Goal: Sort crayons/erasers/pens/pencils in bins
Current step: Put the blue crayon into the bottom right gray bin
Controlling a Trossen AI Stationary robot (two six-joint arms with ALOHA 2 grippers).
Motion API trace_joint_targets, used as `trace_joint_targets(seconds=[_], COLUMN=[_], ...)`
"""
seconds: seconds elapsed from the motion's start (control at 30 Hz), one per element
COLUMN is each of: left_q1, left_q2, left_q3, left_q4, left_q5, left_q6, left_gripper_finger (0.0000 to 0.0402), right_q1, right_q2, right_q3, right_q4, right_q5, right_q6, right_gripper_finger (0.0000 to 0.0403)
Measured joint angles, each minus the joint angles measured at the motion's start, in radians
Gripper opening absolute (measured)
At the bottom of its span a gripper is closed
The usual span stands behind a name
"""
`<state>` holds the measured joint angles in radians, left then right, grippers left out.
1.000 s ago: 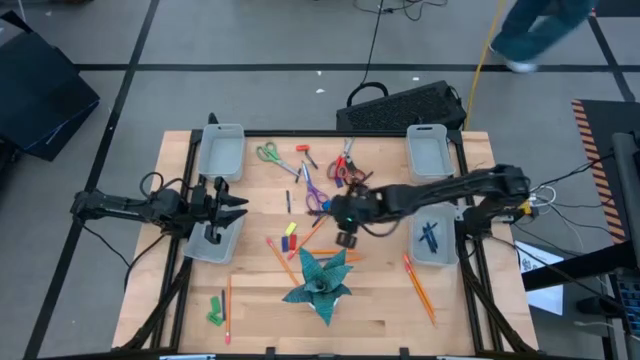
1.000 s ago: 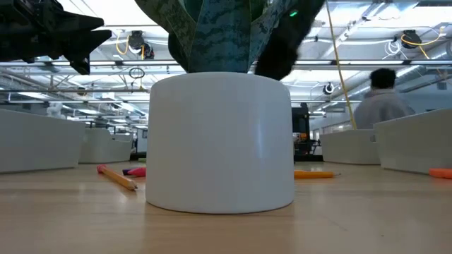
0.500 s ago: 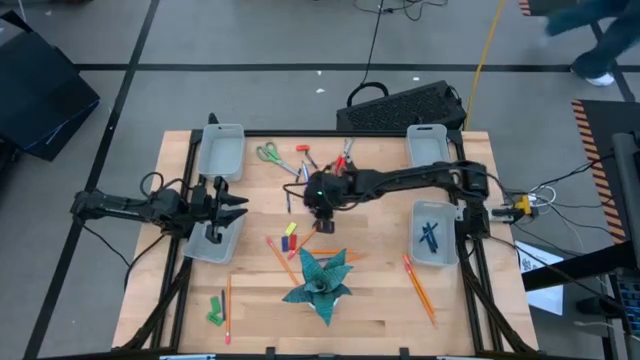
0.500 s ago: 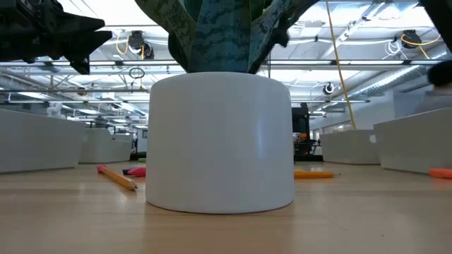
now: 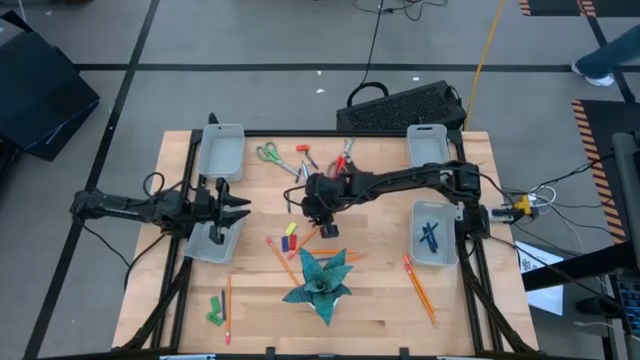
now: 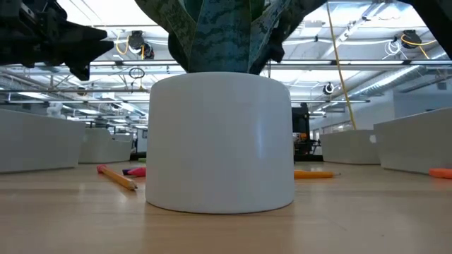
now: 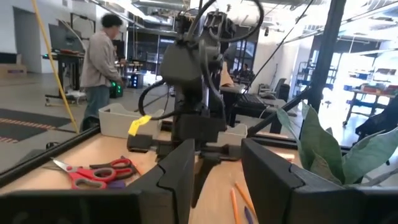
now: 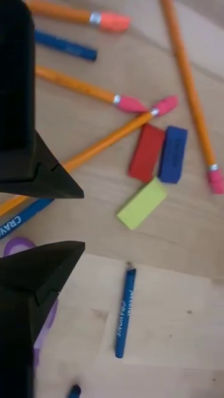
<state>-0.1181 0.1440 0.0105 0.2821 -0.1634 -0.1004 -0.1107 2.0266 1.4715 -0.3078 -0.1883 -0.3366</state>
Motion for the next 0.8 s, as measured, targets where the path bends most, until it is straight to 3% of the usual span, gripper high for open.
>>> trace_joint_targets(seconds=[0.43,0.8], left_q1=[0.000,0.000], left_q2=[0.000,0.000], left_q3=[0.000,0.000], left_q4=[0.018,0.035], left_q5=[-0.032,-0.057], left_q6=[0.170,0.175], left_gripper_finger=[0.0134,0.0134], right_q1=[-0.009,-0.051], right_q2=[0.001,0.001], right_q3=[-0.145,-0.176], right_q4=[0.165,0.172], right_q5=[0.002,-0.053], right_q6=[-0.053,-0.082], right_gripper_finger=[0.0078,0.0077])
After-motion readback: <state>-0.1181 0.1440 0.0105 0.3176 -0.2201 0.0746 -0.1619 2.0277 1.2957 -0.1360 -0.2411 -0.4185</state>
